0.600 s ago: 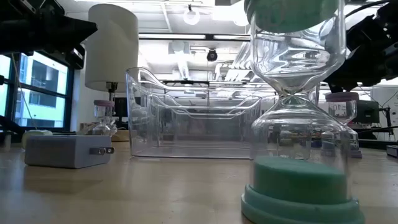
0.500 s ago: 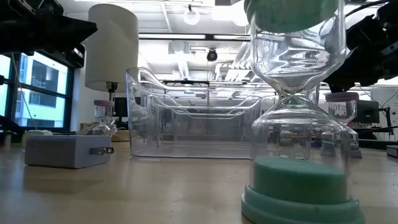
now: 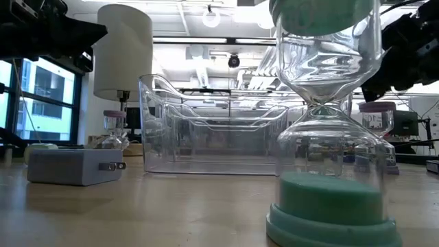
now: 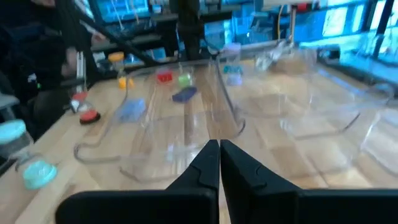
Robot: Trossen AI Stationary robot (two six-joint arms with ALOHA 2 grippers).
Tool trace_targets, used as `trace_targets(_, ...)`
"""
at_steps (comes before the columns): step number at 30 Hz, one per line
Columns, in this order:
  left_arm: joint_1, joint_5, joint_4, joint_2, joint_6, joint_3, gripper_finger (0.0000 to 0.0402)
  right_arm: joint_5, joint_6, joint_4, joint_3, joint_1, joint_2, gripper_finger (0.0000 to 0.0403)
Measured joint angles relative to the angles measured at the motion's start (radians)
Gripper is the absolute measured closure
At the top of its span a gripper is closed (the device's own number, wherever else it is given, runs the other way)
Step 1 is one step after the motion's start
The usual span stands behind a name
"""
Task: Pick & Place Office items
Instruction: Put the black yellow hourglass into the top transparent bin
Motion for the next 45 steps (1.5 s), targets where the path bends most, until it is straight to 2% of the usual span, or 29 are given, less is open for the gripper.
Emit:
trace_targets(3,0.000,-0.018,0.000,0.005,0.029,0.000,0.0398,0.001,-0.038,-0.001,0.009,0.000,0.000,0.0392)
trace_targets(6,0.000,-0.050,0.000,0.023,0.032,0.000,0.0388,0.002,-0.081,0.010,0.035,0.000,0.000,0.0368)
trace_targets(17,0.000,-0.080,0.013,0.213,0.034,0.070,0.0315,0.133,-0.210,0.041,0.067,0.000,0.006,0.0218)
trace_targets(23,0.000,-0.082,0.065,0.348,0.030,0.135,0.0272,0.217,-0.235,0.046,0.079,0.000,0.007,0.0165)
trace_targets(32,0.000,-0.084,0.110,0.503,-0.021,0.244,0.0258,0.242,-0.251,-0.150,0.279,0.000,0.090,0.0148)
trace_targets(35,0.000,-0.085,0.116,0.530,-0.033,0.279,0.0258,0.320,-0.230,-0.257,0.374,-0.001,0.158,0.0148)
trace_targets(40,0.000,-0.126,0.114,0.548,-0.078,0.295,0.0258,0.456,-0.101,-0.478,0.536,-0.021,0.298,0.0148)
trace_targets(45,0.000,-0.179,0.118,0.548,-0.075,0.295,0.0258,0.465,0.086,-0.640,0.666,-0.129,0.456,0.0148)
